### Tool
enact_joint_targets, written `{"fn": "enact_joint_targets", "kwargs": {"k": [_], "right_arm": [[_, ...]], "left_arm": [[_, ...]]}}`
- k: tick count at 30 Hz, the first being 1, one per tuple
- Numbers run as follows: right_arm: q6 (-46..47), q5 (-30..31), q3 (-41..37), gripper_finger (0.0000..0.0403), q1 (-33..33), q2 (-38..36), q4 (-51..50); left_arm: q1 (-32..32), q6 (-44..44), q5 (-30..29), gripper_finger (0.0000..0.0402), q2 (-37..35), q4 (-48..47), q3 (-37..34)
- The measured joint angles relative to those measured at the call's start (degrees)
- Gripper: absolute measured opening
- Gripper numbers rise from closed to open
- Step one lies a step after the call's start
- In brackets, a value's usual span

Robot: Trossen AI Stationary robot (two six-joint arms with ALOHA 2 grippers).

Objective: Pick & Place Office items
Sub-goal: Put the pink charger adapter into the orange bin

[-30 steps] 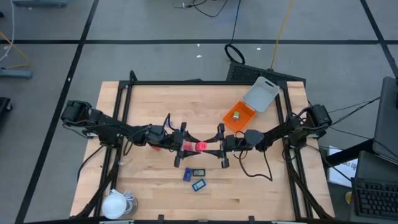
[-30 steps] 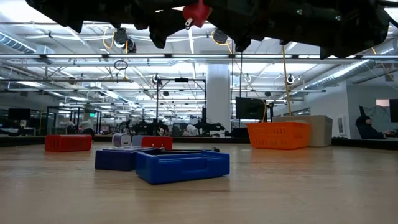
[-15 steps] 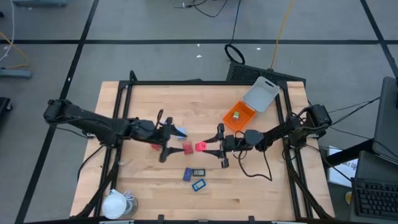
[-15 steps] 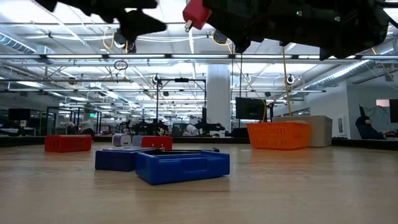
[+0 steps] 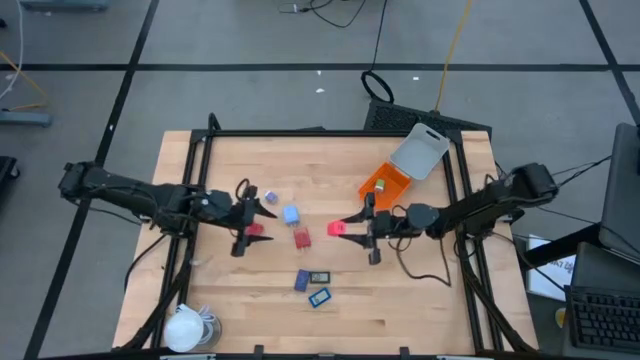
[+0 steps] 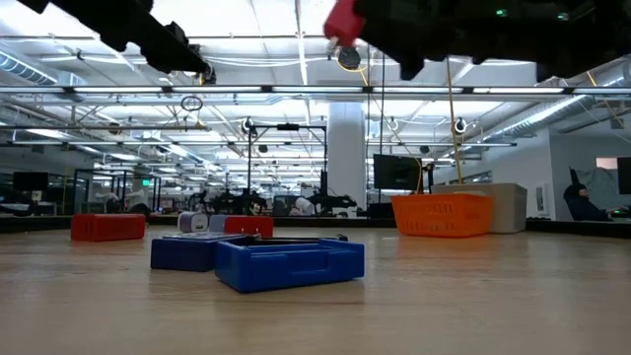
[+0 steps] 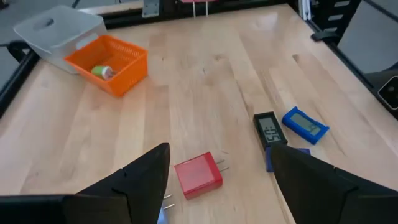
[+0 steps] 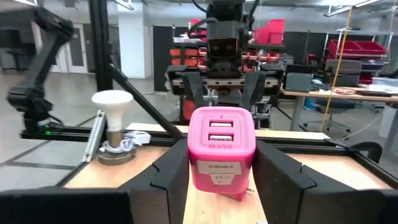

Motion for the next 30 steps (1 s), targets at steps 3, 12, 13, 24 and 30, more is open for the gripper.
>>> {"fn": "enact_joint_targets", "kwargs": {"k": [3, 12, 13, 24, 30], "right_arm": [[0.65, 0.65, -3.69, 0.014, 0.04, -4.25, 0.05], [0.8, 2.94, -13.94, 0.0141, 0.04, -15.89, 0.08], [1.04, 3.07, -14.75, 0.014, 0.04, -16.68, 0.3], [0.71, 6.06, -19.73, 0.014, 0.0, -23.53, 0.19], [0.7, 6.9, -21.1, 0.0143, 0.04, -24.35, 0.1]], "left_arm": [[0.0, 0.85, 0.0, 0.0286, -3.46, 0.3, -1.66], [0.61, 2.58, -1.79, 0.0285, -16.25, 7.83, -13.4], [0.89, 2.0, -2.52, 0.0283, -17.85, 7.58, -14.94], [2.99, 0.42, -2.47, 0.0283, -37.25, 8.17, -25.17], [3.04, 0.57, -2.0, 0.0294, -44.2, 3.95, -25.35]]}}
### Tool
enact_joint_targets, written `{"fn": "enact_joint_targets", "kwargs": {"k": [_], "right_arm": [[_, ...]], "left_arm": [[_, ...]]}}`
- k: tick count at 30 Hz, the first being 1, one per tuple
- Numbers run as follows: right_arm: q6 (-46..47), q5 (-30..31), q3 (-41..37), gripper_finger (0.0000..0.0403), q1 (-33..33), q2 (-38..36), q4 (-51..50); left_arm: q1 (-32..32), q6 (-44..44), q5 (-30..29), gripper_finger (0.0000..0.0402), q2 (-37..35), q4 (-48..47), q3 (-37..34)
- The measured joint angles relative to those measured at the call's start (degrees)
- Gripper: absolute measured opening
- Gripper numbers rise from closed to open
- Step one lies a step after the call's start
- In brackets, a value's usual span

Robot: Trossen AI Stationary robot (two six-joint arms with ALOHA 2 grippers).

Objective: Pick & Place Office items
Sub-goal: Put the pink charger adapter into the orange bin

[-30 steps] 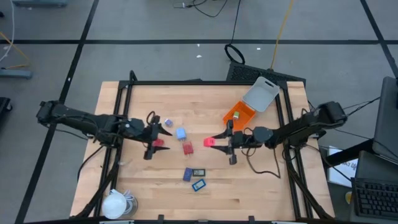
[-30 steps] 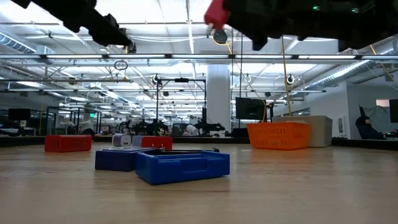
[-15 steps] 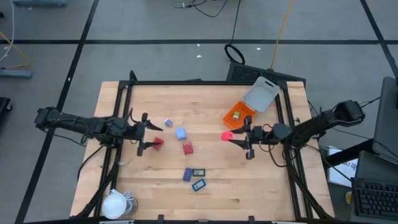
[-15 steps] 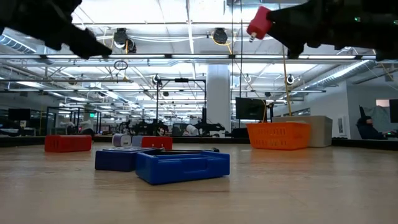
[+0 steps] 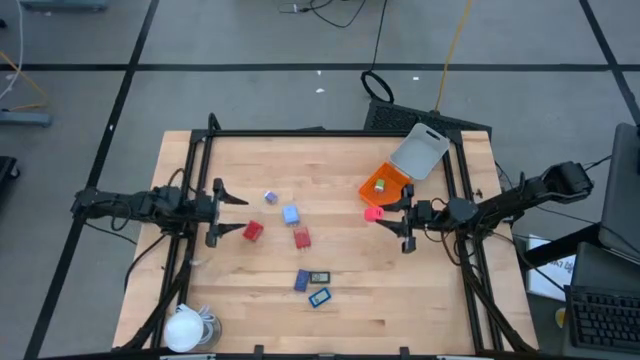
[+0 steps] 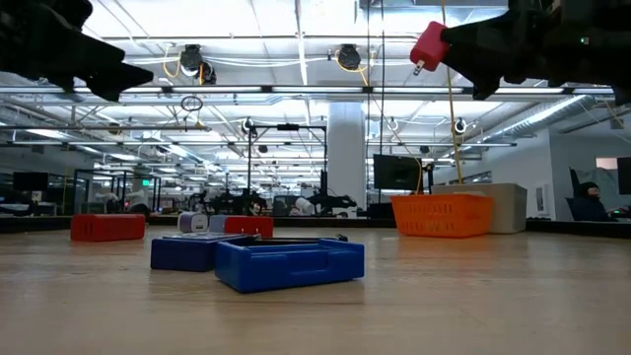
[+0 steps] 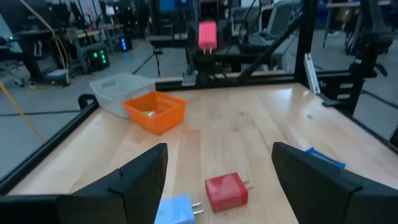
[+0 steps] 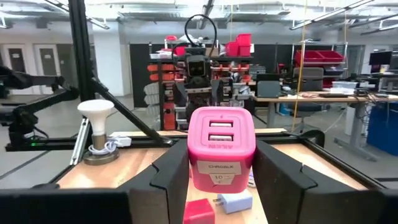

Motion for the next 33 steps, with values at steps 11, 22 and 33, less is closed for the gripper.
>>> {"fn": "enact_joint_targets", "kwargs": {"k": [11, 22, 33], "right_arm": [[0.38, 12.63, -0.01, 0.0142, -0.12, 0.02, -5.99], [4.68, 24.66, -0.01, 0.0143, -0.19, 0.06, -14.65], [12.55, 25.82, -0.01, 0.0142, -5.19, 2.05, -20.64]], "left_arm": [[0.0, 0.87, -0.06, 0.0277, -1.84, -1.4, 0.0], [0.0, 0.76, -0.08, 0.0287, -1.84, -0.93, 0.0], [0.0, 0.7, -0.12, 0.0294, -1.82, -0.9, 0.0]]}}
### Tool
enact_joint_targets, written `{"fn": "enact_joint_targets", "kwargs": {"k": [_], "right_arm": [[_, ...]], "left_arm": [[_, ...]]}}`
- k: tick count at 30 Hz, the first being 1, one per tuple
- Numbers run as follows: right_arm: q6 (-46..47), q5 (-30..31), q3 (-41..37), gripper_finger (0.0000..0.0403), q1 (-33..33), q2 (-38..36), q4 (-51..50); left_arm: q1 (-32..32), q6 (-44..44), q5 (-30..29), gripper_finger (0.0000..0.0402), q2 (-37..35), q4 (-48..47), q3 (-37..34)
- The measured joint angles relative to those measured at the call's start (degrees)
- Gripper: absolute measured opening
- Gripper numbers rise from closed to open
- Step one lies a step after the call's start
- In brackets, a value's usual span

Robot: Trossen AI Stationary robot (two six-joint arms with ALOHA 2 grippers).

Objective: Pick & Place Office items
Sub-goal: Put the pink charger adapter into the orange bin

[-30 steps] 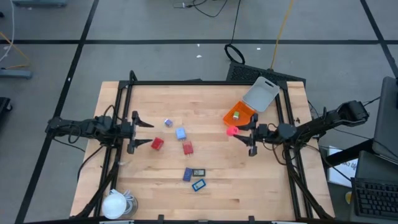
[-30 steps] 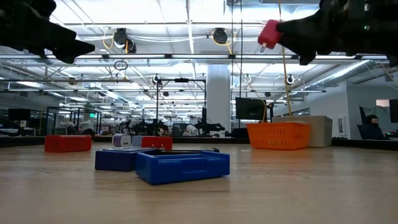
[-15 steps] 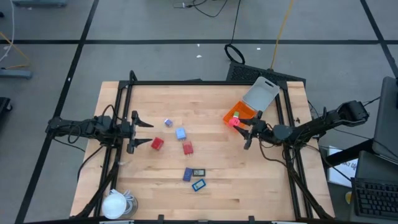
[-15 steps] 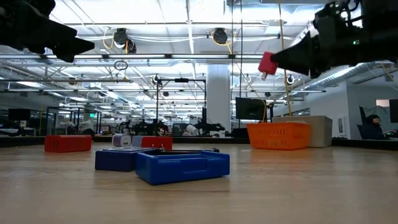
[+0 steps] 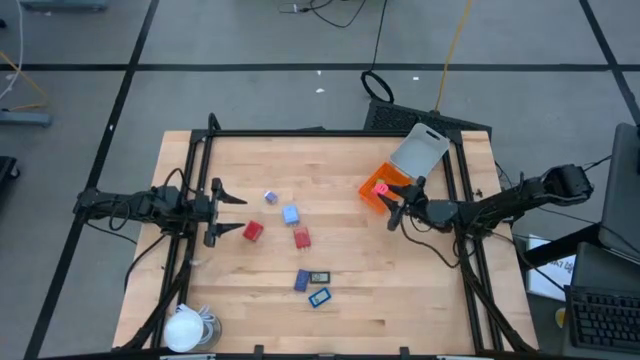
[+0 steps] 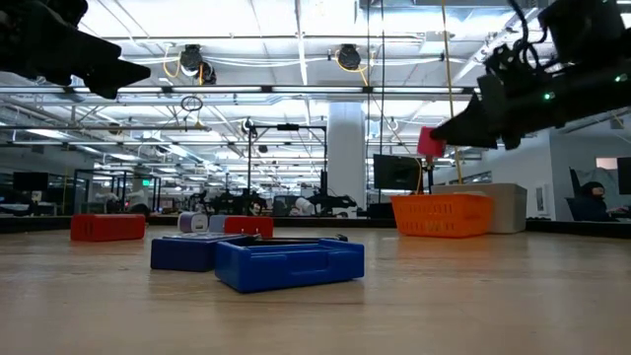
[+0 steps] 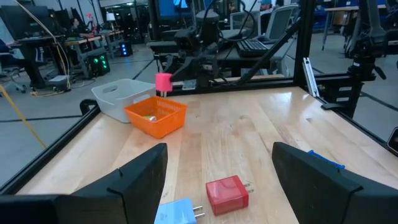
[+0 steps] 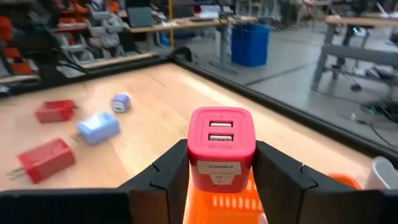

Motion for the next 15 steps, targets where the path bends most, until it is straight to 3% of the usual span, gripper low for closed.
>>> {"fn": "enact_joint_targets", "kwargs": {"k": [15], "right_arm": [[4.93, -0.38, 0.0, 0.0146, -4.01, 7.15, 0.18]], "left_arm": [[0.0, 0.0, -0.04, 0.0276, 0.0, 0.0, 0.0]]}}
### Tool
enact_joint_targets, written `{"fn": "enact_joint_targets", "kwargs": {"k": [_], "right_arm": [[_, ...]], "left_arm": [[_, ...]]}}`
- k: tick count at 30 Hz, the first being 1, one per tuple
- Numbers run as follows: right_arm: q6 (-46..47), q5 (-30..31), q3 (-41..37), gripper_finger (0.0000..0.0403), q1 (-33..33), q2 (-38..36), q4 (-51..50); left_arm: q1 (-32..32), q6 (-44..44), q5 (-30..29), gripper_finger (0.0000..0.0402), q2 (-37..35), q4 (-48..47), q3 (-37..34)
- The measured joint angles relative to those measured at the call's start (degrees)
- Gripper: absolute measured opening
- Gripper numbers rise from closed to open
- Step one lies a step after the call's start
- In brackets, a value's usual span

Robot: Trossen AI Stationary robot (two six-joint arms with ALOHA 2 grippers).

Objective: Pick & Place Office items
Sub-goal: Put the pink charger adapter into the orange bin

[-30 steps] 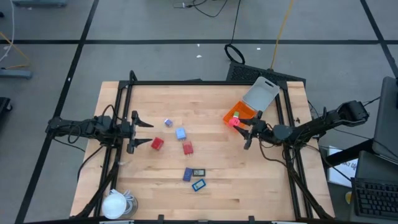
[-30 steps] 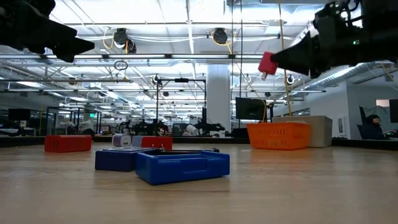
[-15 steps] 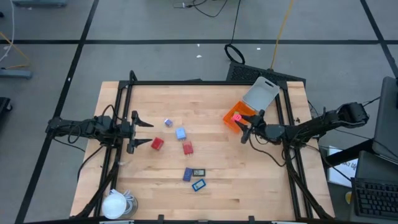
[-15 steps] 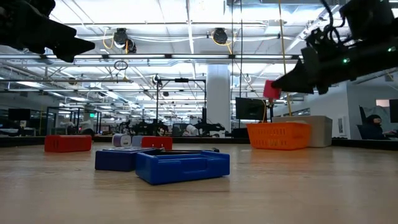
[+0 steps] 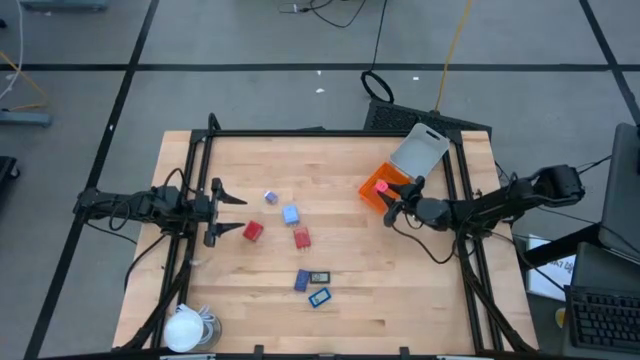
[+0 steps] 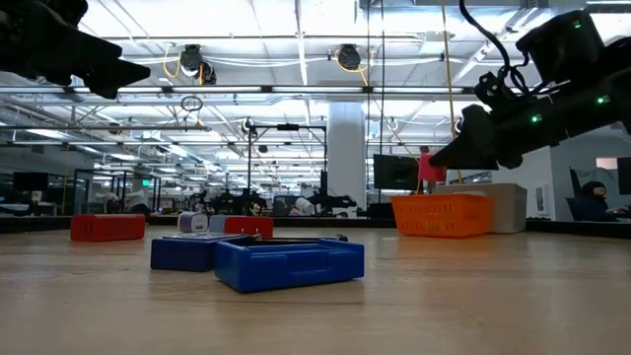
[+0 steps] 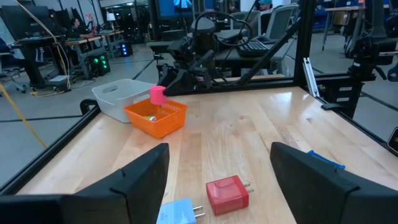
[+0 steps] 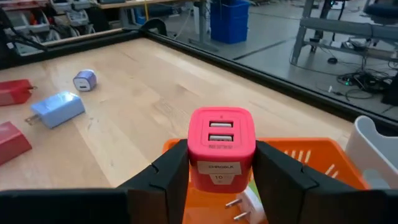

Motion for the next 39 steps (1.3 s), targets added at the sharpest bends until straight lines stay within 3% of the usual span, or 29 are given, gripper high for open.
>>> {"fn": "enact_joint_targets", "kwargs": {"k": [16, 39], "right_arm": [[0.9, -5.7, 0.0, 0.0144, -2.61, 6.79, 5.82], [0.72, -5.85, 0.07, 0.0145, -2.63, 11.06, 11.18]], "left_arm": [[0.0, -0.01, 0.02, 0.0273, 0.0, 0.02, 0.02], [-0.02, -0.02, 0.02, 0.0274, 0.0, 0.02, 0.02]]}}
